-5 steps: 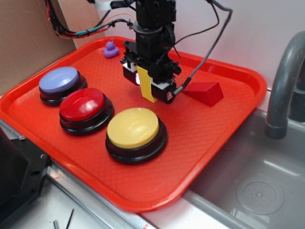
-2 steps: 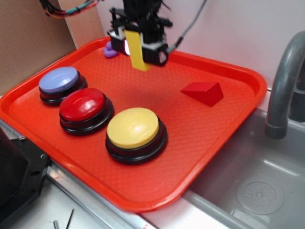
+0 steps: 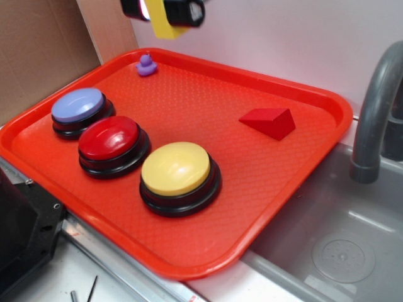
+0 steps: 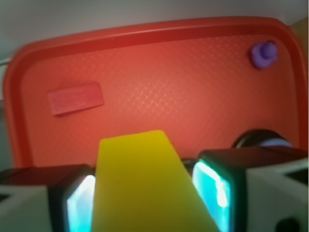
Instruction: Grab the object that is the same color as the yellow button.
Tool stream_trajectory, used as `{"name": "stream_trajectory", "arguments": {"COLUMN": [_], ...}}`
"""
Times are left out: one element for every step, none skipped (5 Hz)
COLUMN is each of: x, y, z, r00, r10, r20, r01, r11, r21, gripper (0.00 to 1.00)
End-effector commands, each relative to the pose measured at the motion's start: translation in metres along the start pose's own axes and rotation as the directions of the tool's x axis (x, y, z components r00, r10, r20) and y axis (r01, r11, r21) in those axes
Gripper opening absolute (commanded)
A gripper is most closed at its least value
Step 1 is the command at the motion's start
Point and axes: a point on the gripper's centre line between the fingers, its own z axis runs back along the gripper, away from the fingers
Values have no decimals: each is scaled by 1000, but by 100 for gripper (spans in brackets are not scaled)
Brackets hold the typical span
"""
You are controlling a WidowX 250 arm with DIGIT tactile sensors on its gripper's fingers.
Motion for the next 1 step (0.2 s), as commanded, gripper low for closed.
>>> {"name": "stream_trajectory", "arguments": {"x": [-5], "y": [17], "z": [38], "r00": [998], "r10": [68], "r20": [11], "r01": [-66], "r11": [990], "r21": [-126], "gripper": [0]}}
